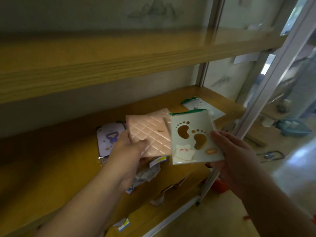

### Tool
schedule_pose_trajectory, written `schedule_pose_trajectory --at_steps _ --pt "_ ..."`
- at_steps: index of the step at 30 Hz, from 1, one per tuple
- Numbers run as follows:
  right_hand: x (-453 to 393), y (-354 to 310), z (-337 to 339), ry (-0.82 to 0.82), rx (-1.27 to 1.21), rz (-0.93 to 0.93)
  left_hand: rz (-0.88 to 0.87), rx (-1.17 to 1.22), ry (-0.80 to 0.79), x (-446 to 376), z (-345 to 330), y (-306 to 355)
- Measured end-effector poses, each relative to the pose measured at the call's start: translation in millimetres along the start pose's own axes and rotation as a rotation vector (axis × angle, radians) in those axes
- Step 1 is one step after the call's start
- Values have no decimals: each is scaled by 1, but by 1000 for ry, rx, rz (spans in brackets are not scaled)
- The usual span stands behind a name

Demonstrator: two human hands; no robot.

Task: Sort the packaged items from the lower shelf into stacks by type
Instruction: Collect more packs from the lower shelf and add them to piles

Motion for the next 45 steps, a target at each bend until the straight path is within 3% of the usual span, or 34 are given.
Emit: schedule_pose_trajectory --at_steps 7,12,17,21,32,38,45 --pt "-62 -23 35 -82 132 -51 -62 -239 101 -53 -48 7" --pt "-104 -32 56 -192 205 -101 -37 -816 403 -59 -62 5" --pt "-132 -36 76 -277 227 -129 72 -1091 513 -58 -80 0" --pt "-153 -40 96 -344 304 -129 -23 -1135 515 -56 -107 -2" --pt "-254 -65 143 -278 658 -27 -281 -1250 368 -76 -182 -12" --pt "-272 -74 143 -206 948 133 -299 -1258 378 -88 -199 -16" --pt "-264 -66 143 -359 1113 136 -273 -1285 393 -92 -208 -17"
Point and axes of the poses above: each hand's wrist, its own x-axis away from the middle knuckle, its own z-axis out of the back of the hand, y = z × x, the point moved 3 cm from there along -x, towards the middle knuckle, and after that the axes turned 10 degrees about -y, right-handed, at the moved point
